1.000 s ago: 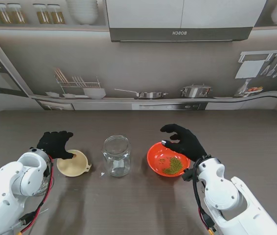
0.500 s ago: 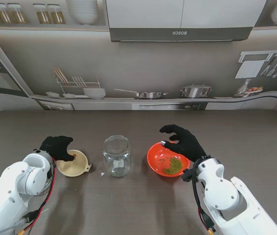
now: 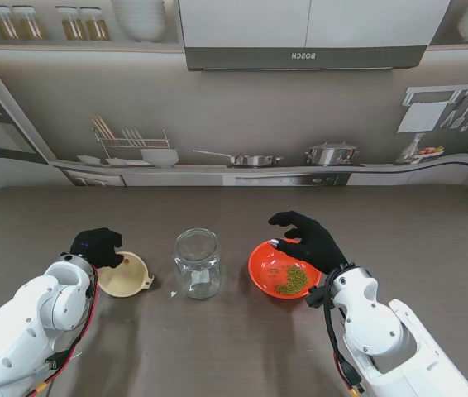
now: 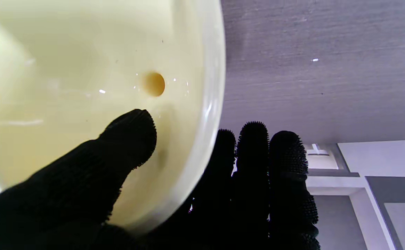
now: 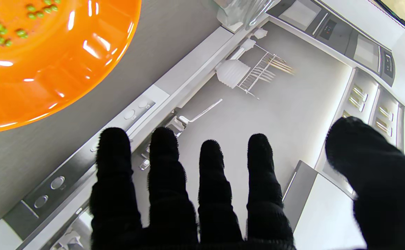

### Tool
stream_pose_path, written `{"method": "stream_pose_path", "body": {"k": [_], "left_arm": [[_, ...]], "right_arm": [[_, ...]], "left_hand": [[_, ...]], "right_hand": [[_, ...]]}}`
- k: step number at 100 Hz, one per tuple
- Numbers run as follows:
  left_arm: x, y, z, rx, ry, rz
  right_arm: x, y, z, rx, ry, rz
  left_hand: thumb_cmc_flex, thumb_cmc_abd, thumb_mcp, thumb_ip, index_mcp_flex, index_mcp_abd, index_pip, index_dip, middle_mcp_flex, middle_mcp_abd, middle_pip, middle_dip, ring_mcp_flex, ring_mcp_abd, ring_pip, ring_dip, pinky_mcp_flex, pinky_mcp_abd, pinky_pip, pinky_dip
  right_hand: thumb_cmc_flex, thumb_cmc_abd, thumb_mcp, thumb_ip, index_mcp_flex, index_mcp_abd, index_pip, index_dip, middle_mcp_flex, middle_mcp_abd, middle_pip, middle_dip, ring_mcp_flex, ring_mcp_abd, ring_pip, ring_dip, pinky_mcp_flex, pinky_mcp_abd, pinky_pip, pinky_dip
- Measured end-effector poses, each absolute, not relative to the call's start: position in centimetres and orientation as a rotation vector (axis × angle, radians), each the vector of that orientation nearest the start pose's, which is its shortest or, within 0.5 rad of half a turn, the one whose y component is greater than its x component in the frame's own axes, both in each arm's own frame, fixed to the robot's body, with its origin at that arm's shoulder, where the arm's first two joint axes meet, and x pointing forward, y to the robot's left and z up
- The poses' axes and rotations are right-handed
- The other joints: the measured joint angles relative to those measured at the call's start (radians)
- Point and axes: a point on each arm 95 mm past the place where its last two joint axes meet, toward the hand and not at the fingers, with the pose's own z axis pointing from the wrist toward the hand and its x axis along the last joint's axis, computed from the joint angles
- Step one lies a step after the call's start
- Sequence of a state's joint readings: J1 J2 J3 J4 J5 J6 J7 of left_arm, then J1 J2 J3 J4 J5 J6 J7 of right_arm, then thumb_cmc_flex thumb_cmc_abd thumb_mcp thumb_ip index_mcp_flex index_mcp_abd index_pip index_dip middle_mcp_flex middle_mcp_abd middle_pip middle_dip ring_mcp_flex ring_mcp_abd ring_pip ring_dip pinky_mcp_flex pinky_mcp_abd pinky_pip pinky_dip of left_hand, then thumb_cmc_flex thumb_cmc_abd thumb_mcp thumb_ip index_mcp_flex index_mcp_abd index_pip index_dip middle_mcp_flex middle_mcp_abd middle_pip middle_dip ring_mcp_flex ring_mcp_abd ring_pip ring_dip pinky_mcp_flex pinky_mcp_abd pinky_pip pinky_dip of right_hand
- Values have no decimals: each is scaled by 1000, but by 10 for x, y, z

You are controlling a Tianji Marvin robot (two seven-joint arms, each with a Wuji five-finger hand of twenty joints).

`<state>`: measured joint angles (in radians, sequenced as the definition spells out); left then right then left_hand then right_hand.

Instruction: Pour mung beans into a glass jar with a funnel

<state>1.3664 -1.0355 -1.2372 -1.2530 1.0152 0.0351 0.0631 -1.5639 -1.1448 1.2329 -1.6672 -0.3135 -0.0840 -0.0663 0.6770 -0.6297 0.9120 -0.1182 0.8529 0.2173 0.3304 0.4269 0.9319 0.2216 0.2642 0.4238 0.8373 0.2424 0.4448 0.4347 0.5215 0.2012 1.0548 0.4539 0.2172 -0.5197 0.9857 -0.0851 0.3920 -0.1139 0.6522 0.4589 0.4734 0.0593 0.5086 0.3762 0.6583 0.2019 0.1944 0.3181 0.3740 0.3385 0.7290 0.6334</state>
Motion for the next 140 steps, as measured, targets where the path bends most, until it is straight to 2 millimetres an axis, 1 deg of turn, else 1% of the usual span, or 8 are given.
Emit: {"method": "stream_pose_path", "body": {"k": [2, 5, 19, 45, 65, 93, 118, 140], "left_arm": [[462, 110, -348, -1262, 1419, -1146], [462, 110, -349, -1262, 1419, -1144], [464, 110, -353, -1274, 1355, -1179], [459, 110, -350, -1344, 1260, -1246], [456, 102, -333, -1474, 1096, -1382], [454, 79, -294, -1650, 934, -1486], [452, 56, -257, -1754, 908, -1532], [451, 31, -238, -1924, 927, -1589]], "right_arm": [[404, 20, -287, -2022, -1195, -2464], [404, 20, -288, -2022, -1195, -2463], [404, 21, -288, -2020, -1199, -2459], [404, 22, -288, -2019, -1201, -2454], [404, 22, -289, -2019, -1202, -2452], [404, 22, -289, -2021, -1201, -2450], [403, 22, -289, -2019, -1202, -2448], [404, 23, -289, -2019, -1203, -2446]], "left_hand": [[25, -13, 0, 4, 11, -8, 18, 16, 18, -8, 4, 8, 7, -1, 7, 9, 8, 0, 21, 0], [65, -10, -11, -39, 34, -26, 57, 41, 48, -16, 16, 23, 46, -2, 20, 24, 30, 1, 47, 0], [210, 16, -93, -53, 101, -79, 317, 26, 194, -42, 22, 270, 146, 6, 111, 101, 86, 28, 168, 13], [197, -3, -40, -55, 101, -62, 440, 46, 248, -42, 142, 546, 185, 21, 356, 301, 114, 52, 329, 208], [175, -57, 65, -67, 101, -29, 496, 69, 287, -19, 239, 676, 233, 40, 519, 393, 152, 96, 439, 289], [164, -100, 143, -66, 103, 10, 529, 102, 311, 15, 307, 728, 280, 77, 623, 430, 198, 165, 526, 325], [162, -112, 159, -66, 112, 14, 530, 108, 323, 20, 314, 729, 300, 85, 641, 431, 216, 184, 543, 326], [162, -112, 163, -66, 113, 21, 530, 113, 324, 30, 316, 729, 304, 99, 641, 430, 220, 205, 552, 326]], "right_hand": [[0, 0, 0, 0, 0, 0, 0, 0, 0, 0, 0, 0, 0, 0, 0, 0, 0, 0, 0, 0], [0, 0, 0, 0, 0, 0, 0, 0, 0, 0, 0, 0, 0, 0, 0, 0, 0, 0, 0, 0], [0, 0, 0, 0, 0, 0, 0, 0, 0, 0, 0, 0, 0, 0, 0, 0, 0, 0, 0, 0], [0, 0, 0, 0, 0, 1, 0, 0, 0, 1, 0, 0, 0, 0, 0, 0, 0, 0, 0, 0], [0, 13, 0, 0, 0, 1, 0, 0, 0, 1, 0, 0, 0, 0, 0, 0, 0, 0, 0, 0], [0, 22, -1, 0, 0, 6, 0, 0, 0, 1, 0, 0, 0, 0, 0, 0, 0, 0, -1, 0], [0, 25, -1, 0, 0, 7, 0, 0, 0, 2, 0, 0, 0, 0, 0, 0, 0, 0, -1, 0], [0, 33, -1, 0, 0, 8, 0, 0, 0, 2, 7, 0, 0, 0, 0, 0, 0, 0, -1, 0]]}}
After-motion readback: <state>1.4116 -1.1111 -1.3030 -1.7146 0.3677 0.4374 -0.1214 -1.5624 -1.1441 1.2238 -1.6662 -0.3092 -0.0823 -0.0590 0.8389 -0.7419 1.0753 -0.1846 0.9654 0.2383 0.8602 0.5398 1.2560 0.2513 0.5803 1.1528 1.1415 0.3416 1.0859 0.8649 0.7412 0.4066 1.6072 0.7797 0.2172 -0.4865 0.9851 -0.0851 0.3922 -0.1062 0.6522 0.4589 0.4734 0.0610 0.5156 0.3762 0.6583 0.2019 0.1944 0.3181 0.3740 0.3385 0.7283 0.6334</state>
